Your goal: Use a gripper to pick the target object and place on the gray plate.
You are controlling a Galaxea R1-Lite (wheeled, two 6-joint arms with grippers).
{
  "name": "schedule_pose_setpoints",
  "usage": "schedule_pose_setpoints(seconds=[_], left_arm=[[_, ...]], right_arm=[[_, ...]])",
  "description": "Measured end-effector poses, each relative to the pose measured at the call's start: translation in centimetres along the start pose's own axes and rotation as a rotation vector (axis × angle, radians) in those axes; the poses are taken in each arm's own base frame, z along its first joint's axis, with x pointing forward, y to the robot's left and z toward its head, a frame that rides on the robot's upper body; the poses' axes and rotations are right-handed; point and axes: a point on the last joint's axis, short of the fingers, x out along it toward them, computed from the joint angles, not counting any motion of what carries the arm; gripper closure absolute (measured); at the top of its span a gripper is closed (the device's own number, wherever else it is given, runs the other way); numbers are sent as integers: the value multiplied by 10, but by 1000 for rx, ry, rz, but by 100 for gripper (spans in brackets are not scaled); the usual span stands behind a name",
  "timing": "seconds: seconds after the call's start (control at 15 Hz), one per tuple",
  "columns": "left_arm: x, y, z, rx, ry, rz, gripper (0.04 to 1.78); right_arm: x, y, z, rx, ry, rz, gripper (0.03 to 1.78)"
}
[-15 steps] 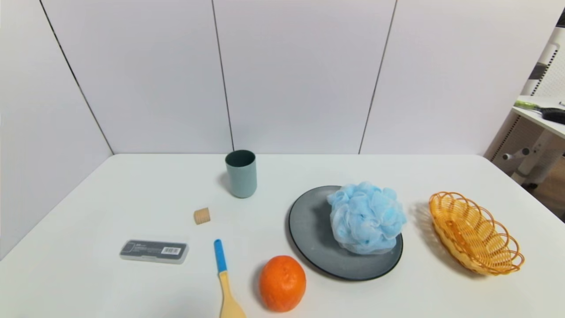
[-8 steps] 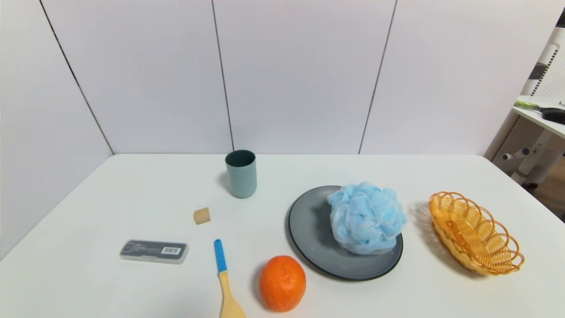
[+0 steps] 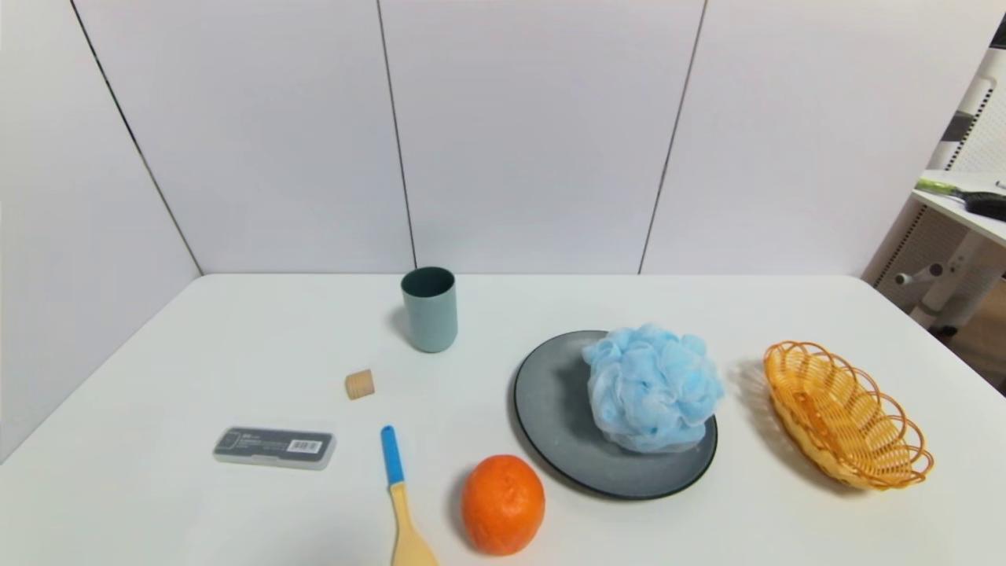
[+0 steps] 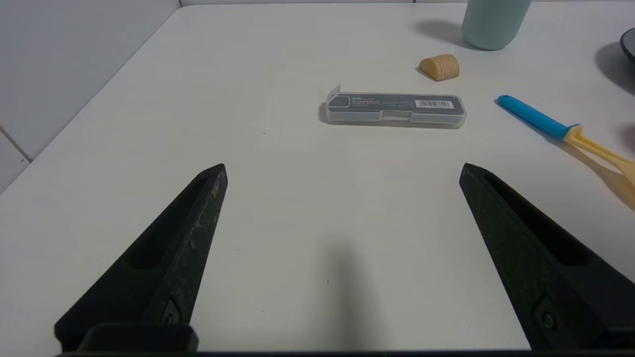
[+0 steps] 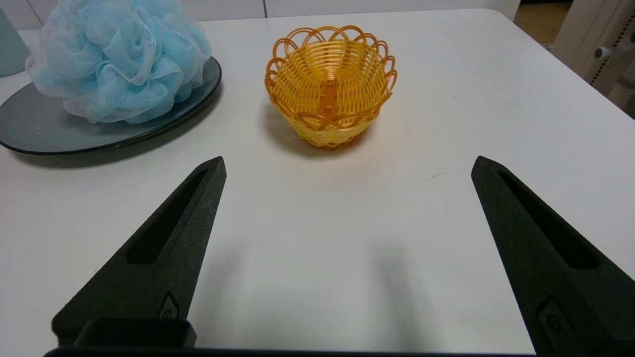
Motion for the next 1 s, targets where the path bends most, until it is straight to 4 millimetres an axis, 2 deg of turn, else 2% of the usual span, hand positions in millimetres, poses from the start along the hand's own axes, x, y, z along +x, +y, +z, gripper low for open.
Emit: schedule_pose_setpoints(seconds=[1.0], left_arm=[[0, 0, 0, 0, 0, 0, 13]], right_arm=[[0, 0, 0, 1, 0, -1, 10]])
